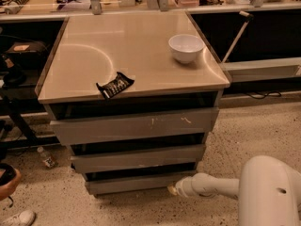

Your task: Close bottom drawer

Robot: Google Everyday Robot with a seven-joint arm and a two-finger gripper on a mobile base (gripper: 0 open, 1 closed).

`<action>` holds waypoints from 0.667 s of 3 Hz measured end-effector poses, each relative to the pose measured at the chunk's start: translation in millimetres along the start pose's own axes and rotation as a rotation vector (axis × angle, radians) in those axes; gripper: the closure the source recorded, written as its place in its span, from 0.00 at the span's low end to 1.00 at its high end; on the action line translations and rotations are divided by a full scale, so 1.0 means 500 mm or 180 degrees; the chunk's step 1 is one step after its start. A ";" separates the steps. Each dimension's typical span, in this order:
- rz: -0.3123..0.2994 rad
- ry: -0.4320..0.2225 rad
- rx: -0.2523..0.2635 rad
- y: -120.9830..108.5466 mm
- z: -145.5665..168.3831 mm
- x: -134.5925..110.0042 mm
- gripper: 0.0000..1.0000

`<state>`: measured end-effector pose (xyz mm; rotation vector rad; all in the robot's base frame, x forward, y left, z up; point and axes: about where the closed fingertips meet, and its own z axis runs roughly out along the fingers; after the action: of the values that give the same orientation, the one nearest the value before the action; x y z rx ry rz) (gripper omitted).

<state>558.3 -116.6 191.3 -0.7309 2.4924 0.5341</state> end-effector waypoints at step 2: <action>0.0262 0.0002 0.0125 -0.016 0.036 0.005 1.00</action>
Offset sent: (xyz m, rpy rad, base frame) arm 0.0124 -0.0019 -0.0241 -0.0054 0.0388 -0.1283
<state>567.2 -114.9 173.6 -0.6157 2.5350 0.5126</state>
